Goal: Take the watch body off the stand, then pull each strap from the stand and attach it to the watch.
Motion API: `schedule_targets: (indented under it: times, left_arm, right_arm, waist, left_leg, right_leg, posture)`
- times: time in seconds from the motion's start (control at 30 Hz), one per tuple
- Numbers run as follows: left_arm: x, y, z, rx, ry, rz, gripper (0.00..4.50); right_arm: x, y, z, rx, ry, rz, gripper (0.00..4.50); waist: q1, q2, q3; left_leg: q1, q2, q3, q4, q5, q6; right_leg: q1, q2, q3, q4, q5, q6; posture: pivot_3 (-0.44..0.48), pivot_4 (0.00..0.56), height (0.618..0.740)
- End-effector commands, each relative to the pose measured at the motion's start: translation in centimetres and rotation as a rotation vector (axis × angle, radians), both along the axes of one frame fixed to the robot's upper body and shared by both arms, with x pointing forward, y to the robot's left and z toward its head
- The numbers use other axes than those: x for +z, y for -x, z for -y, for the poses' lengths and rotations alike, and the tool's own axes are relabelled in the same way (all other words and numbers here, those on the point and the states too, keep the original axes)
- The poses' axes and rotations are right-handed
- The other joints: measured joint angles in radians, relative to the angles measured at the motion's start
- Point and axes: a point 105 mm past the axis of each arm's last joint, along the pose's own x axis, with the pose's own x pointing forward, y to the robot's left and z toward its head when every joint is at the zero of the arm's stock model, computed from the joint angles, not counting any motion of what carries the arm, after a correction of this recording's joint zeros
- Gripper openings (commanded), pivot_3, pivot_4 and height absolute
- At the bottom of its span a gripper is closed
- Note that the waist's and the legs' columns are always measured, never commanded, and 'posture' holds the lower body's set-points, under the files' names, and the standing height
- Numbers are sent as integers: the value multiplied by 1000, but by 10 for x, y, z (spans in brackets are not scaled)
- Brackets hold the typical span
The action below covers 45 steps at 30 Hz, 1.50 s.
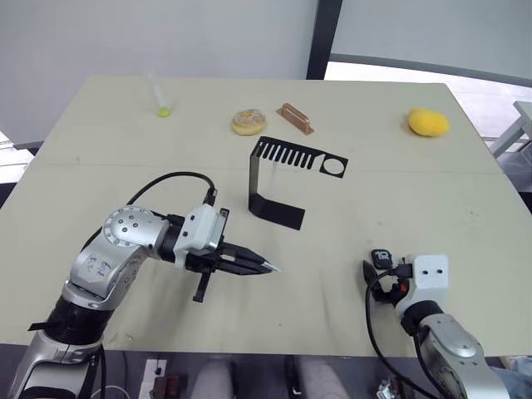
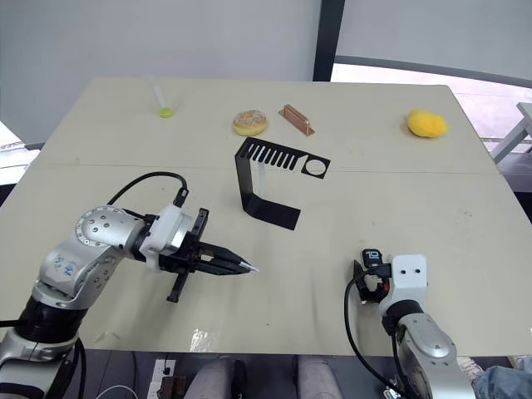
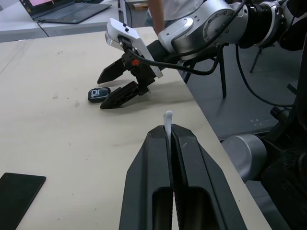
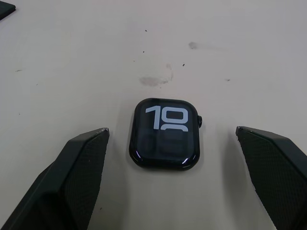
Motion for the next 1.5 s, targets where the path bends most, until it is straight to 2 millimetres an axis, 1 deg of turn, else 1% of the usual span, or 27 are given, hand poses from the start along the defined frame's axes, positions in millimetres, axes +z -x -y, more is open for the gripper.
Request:
schedule_targets:
  times: [0.03,0.2,0.6,0.97,1.37,1.5]
  left_arm:
    - [7,1,3,-6,14,42,0]
    - [3,4,1,-6,4,26,0]
    - [4,1,2,-7,1,33,0]
    - [4,1,3,-6,3,35,0]
    - [4,2,4,-4,5,35,0]
    - [3,3,4,-10,4,35,0]
  right_arm:
    - [-1,-2,8,-35,15,-3,4479]
    - [-2,-3,6,-31,8,-3,4479]
    - [-7,1,5,-29,4,-13,4479]
    - [-12,1,4,-29,-1,-18,4479]
    - [-18,7,-1,-64,-26,-19,4479]
    - [-22,7,2,-82,-36,-25,4479]
  waist:
    - [0,0,0]
    - [-1,0,0]
    - [0,0,0]
    - [0,0,0]
    - [0,-1,-1]
    - [-1,-1,-1]
  left_leg:
    - [0,0,0,0,0,0]
    - [0,0,0,0,0,0]
    - [0,0,0,0,0,0]
    - [0,0,0,1,0,0]
    - [0,1,0,0,0,0]
    - [0,1,0,0,0,0]
  right_leg:
    - [0,0,0,0,0,0]
    - [0,0,0,0,0,0]
    - [0,0,0,1,0,0]
    - [0,1,0,1,0,0]
    - [0,1,0,1,0,0]
    - [0,1,0,1,0,0]
  posture:
    - [0,150,740]
    - [0,150,740]
    - [0,150,740]
    - [0,150,740]
    - [0,150,740]
    - [0,150,740]
